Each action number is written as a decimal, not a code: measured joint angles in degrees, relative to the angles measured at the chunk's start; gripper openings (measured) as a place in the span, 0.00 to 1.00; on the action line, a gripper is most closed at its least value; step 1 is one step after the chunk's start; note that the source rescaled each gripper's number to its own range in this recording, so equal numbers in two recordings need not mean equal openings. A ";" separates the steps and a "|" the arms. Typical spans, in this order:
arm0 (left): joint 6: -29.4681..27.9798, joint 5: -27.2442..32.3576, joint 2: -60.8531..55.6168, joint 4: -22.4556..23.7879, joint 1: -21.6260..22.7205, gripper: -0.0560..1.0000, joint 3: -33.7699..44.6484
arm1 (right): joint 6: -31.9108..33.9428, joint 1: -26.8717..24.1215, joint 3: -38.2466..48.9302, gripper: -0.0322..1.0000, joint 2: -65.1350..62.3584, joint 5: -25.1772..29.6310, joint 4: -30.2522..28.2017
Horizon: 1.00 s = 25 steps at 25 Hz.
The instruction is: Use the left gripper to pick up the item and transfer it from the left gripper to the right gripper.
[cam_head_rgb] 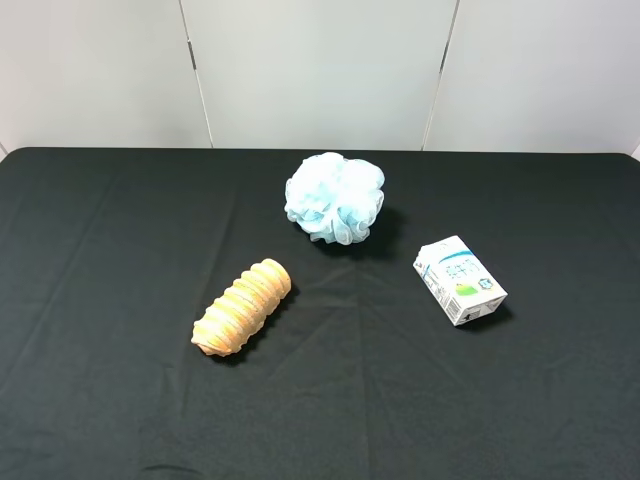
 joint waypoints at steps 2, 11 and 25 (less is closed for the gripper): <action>0.00 0.00 0.00 0.00 0.00 0.94 0.00 | 0.00 -4.40 0.00 1.00 0.00 0.00 0.00; 0.00 0.00 0.00 0.00 0.00 0.94 0.00 | 0.00 -12.65 0.00 1.00 0.00 0.00 0.00; 0.00 0.00 0.00 0.00 0.00 0.94 0.00 | 0.00 -12.65 0.00 1.00 0.00 0.00 0.00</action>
